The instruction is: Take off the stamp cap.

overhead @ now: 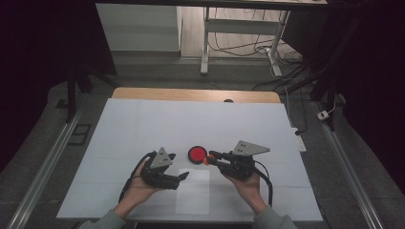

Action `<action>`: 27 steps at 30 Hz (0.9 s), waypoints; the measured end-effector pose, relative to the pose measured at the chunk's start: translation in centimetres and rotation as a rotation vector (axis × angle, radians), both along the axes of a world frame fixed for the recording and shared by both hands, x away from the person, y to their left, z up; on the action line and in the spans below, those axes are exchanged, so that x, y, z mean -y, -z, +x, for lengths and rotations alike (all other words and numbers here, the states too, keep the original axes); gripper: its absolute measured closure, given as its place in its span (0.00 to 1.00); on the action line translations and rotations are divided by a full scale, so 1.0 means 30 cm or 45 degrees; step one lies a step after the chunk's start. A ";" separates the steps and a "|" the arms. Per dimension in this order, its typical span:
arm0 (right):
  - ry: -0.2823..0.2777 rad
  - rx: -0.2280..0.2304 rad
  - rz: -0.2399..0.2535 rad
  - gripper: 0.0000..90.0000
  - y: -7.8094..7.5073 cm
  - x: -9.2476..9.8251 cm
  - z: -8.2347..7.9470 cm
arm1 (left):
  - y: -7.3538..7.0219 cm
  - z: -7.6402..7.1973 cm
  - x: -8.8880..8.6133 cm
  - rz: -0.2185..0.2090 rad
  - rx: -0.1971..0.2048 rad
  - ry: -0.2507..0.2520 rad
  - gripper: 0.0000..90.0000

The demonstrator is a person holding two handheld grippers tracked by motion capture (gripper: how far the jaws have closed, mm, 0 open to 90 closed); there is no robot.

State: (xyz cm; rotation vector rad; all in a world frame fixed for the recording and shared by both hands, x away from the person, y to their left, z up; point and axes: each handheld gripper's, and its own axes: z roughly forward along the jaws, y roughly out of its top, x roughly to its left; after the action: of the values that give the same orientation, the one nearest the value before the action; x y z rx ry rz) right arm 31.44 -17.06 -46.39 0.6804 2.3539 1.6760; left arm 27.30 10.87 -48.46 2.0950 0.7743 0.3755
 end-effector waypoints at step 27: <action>-0.002 0.001 -0.001 0.80 0.003 -0.011 -0.002 | -0.031 0.049 0.108 0.018 0.010 0.102 0.25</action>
State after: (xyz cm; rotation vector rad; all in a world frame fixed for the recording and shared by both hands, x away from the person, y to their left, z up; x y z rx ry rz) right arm 31.37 -16.74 -46.49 0.6782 2.3548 1.6754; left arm 28.78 7.63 -47.53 2.1292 0.6829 0.3464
